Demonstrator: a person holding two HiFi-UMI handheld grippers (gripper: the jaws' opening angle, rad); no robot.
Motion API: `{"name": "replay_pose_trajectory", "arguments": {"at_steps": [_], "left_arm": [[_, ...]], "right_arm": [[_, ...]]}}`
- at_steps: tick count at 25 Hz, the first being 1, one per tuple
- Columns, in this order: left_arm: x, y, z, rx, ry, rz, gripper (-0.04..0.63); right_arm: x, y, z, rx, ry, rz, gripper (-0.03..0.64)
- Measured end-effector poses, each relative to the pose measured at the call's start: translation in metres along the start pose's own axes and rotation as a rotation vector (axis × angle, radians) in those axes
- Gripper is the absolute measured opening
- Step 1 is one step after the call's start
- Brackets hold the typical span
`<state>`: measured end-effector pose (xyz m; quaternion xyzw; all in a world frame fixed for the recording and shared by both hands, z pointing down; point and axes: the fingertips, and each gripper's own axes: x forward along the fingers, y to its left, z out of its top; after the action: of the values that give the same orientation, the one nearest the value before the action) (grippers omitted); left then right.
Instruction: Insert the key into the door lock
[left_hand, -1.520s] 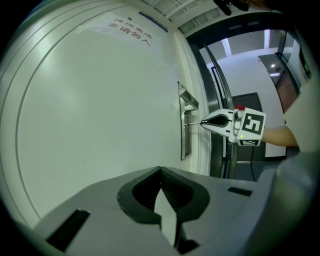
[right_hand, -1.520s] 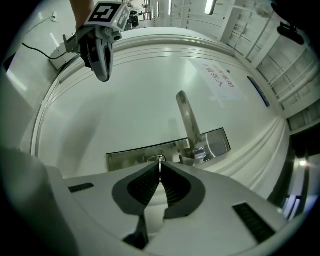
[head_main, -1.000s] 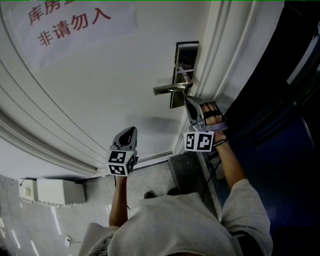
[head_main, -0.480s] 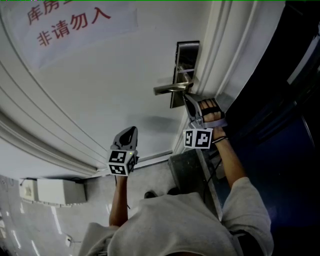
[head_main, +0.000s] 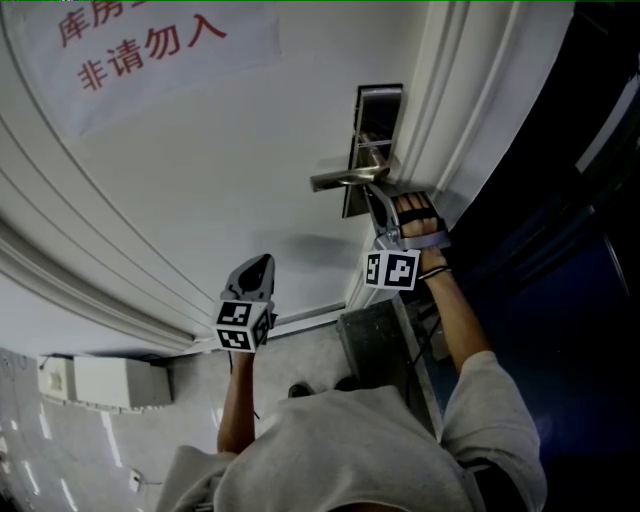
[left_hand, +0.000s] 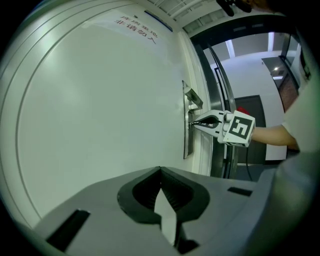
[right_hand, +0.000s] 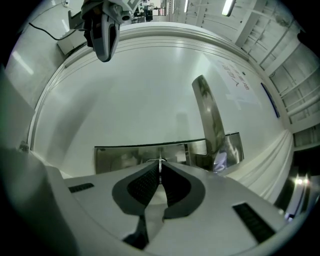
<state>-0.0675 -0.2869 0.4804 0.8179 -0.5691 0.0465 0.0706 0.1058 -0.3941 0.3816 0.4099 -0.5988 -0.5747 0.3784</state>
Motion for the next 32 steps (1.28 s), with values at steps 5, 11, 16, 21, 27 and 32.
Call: {"name": "replay_pose_trajectory", "arguments": {"at_steps": [5,11,16,21,27,32], "left_arm": [[0.001,0.000,-0.001,-0.002,0.002,-0.001,0.017],[-0.003,-0.001,-0.003,-0.004,0.010,0.004,0.017],[-0.005,0.000,-0.006,-0.013,0.010,0.004,0.017],[-0.006,-0.004,-0.005,-0.011,0.007,-0.005,0.017],[-0.009,-0.006,-0.003,-0.004,0.004,-0.009,0.017],[-0.009,-0.010,-0.002,0.002,0.003,-0.021,0.017]], "right_arm": [[0.001,0.000,0.001,0.000,-0.005,0.000,0.031],[0.000,0.002,0.001,-0.003,-0.008,0.002,0.031],[-0.001,0.010,0.002,0.021,0.010,0.080,0.077],[-0.005,0.010,0.003,0.013,0.008,0.079,0.110],[-0.024,0.000,0.008,0.030,-0.008,0.015,0.109],[-0.046,0.000,0.005,0.058,-0.001,0.001,0.109]]}}
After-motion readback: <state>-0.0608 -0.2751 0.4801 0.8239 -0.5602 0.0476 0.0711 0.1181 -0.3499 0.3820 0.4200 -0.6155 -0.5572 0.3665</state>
